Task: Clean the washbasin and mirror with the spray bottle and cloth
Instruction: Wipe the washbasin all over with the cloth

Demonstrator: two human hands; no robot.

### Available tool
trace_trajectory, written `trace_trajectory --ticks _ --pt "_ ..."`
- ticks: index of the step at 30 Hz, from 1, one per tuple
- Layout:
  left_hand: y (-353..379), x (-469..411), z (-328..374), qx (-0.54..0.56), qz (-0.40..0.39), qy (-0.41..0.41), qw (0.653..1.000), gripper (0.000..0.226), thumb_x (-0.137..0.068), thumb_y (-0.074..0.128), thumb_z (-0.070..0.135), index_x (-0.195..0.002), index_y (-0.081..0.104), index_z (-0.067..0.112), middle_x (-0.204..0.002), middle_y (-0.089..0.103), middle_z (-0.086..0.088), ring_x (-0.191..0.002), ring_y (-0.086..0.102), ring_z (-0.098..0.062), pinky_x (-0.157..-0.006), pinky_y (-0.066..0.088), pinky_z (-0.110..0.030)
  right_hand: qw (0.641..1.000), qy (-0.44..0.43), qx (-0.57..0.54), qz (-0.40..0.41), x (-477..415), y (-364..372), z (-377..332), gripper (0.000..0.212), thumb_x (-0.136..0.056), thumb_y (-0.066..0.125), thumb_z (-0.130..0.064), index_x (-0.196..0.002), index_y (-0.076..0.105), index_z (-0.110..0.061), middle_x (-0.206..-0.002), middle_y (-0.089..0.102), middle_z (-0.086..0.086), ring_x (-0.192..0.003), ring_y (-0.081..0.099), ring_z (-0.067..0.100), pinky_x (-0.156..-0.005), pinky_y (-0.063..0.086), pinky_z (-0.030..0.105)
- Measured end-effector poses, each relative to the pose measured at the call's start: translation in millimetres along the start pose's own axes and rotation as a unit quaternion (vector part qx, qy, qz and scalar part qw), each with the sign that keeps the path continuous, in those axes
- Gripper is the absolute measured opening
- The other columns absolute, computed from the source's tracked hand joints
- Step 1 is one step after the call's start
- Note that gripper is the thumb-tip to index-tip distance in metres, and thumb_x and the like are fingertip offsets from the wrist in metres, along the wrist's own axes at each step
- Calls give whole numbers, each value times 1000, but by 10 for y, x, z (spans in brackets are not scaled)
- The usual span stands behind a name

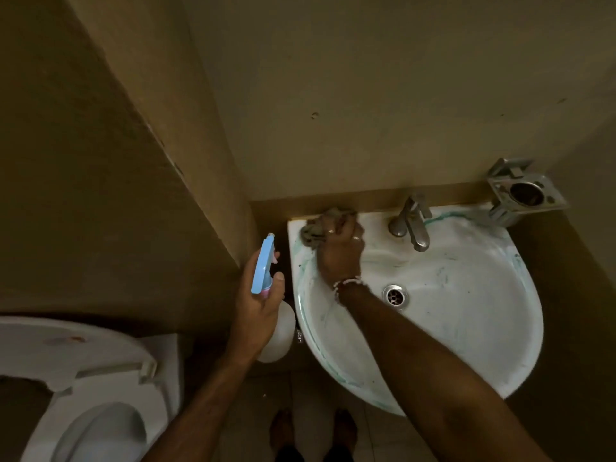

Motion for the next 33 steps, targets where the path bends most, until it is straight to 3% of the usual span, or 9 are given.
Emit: trace_trajectory --ticks 4,7,11,15,17,22,27,31,33 --pt "16 1 28 4 -5 5 1000 42 -90 52 27 -126 42 45 -122 60 -4 -112 58 -19 -86 49 -13 981 -179 -46 -66 490 121 -334 58 -85 62 -30 -141 46 -29 -153 26 23 -133 34 44 -102 40 52" --pt "41 18 -19 1 -6 -6 1000 42 -92 54 24 -125 41 47 -119 60 0 -111 59 -18 -87 50 -16 969 -236 -39 -65 570 13 -44 55 -85 57 -43 -139 51 -32 -151 35 18 -132 39 39 -102 39 50" --pt "43 68 -86 -13 2 -36 999 44 -93 54 20 -121 37 50 -116 55 21 -112 55 -1 -92 50 -20 990 -140 -4 -12 182 -151 415 58 -81 60 -36 -138 50 -32 -146 41 18 -126 43 36 -107 32 50" --pt "59 70 -81 -12 7 -43 999 43 -93 54 20 -128 37 38 -116 55 10 -113 56 -15 -94 50 -29 999 1 -34 15 -23 -117 345 60 -76 57 -30 -135 52 -29 -137 44 26 -116 43 42 -106 34 48" --pt "65 45 -22 -10 8 -24 1000 42 -93 56 25 -125 38 46 -116 56 14 -111 58 -17 -93 51 -31 999 -15 -35 -12 44 -42 146 59 -77 55 -30 -135 51 -30 -141 40 26 -118 42 43 -108 34 48" --pt "55 -2 25 -3 15 -6 1000 44 -88 54 31 -122 40 54 -119 58 5 -108 60 -27 -91 54 -46 980 -182 -32 -70 249 -90 170 58 -80 50 -36 -137 53 -28 -146 38 24 -123 41 43 -108 37 51" --pt "52 -16 -28 -12 16 -17 1000 46 -87 55 35 -131 41 40 -122 58 -10 -106 60 -32 -91 52 -53 998 -44 -32 -1 -6 -335 714 59 -81 46 -29 -140 51 -26 -142 39 22 -129 37 44 -108 37 53" --pt "15 12 9 -8 20 0 1000 46 -92 56 24 -118 41 58 -116 59 -3 -107 60 -29 -93 52 -49 998 34 -36 30 6 -239 669 60 -78 55 -22 -138 52 -23 -145 35 28 -132 32 47 -113 28 55" --pt "-5 11 -15 -4 22 -3 1000 43 -90 57 30 -116 42 61 -114 59 -1 -107 60 -28 -93 52 -48 997 71 -25 30 9 -169 592 60 -79 58 -21 -138 50 -21 -145 34 33 -131 31 50 -114 24 57"
Point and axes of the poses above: each hand's wrist, its own x-axis away from the middle knuckle, its own y-axis out of the palm, z = x × y, the point moved 10 cm from there along -x, towards the middle knuckle
